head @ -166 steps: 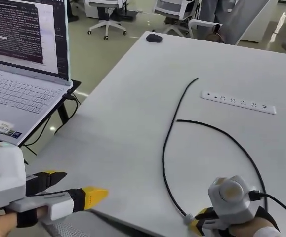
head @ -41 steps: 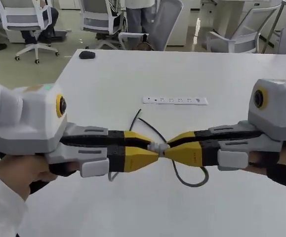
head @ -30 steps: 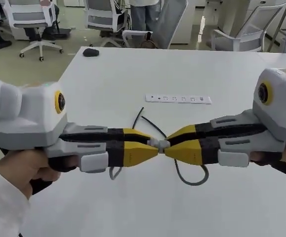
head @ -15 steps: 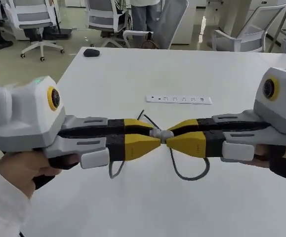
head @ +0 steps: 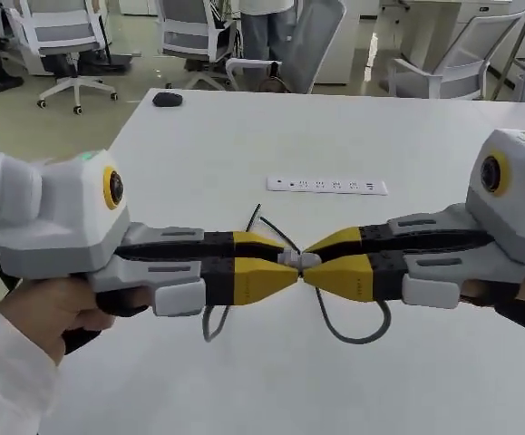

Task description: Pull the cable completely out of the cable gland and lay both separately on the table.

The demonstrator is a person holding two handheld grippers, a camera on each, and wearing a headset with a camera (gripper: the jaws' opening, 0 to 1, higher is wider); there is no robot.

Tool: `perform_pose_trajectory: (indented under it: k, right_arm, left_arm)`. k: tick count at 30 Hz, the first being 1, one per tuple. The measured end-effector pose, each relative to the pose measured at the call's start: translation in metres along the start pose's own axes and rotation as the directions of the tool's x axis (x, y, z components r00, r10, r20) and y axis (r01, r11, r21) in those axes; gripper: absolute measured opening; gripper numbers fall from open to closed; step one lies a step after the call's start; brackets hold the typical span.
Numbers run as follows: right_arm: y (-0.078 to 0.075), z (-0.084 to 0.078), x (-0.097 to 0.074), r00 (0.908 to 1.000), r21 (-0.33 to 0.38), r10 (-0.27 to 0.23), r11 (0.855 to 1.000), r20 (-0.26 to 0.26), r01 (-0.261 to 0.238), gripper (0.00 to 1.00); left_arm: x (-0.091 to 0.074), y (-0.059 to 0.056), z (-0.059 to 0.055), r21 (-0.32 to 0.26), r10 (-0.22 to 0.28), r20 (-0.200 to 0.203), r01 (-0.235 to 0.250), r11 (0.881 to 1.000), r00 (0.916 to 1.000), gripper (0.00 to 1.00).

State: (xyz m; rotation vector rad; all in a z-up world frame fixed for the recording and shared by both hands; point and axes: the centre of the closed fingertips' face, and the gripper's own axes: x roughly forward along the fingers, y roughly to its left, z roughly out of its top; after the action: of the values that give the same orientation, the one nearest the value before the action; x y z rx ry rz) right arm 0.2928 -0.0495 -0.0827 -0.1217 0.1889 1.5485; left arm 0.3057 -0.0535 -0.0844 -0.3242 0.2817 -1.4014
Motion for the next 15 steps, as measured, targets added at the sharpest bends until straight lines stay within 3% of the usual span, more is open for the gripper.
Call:
perform_pose_trajectory:
  k: [2,4,8,12,15]
  right_arm:
    - [0.0025,-0.0008,0.001,0.9995,-0.095,0.0,0.995,-0.031,-0.003,0.08]
    - [0.0043,0.0015,0.0011,0.9998,-0.106,0.007,0.994,-0.019,-0.009,0.08]
    - [0.0057,-0.0051,0.0026,0.9992,-0.142,0.014,0.99,-0.038,-0.019,0.09]
    - [0.0046,-0.0068,0.0027,0.9998,-0.125,0.011,0.992,-0.014,-0.013,0.1]
    - [0.0045,-0.0065,0.0037,0.9997,-0.044,0.016,0.999,0.017,-0.015,0.12]
  left_arm:
    - [-0.0008,-0.0002,-0.0023,-0.057,-0.011,0.007,0.012,0.998,0.9999,0.13]
    - [-0.0018,-0.0007,-0.0004,-0.112,-0.02,0.038,0.024,0.993,0.9991,0.13]
    - [-0.0009,0.0012,-0.0068,-0.114,-0.018,0.004,0.018,0.993,0.9998,0.13]
    - [-0.0018,0.0005,-0.0078,-0.098,-0.017,-0.002,0.017,0.995,0.9998,0.14]
    - [-0.0022,-0.0002,-0.0069,-0.005,-0.012,-0.015,0.012,1.0,0.9998,0.14]
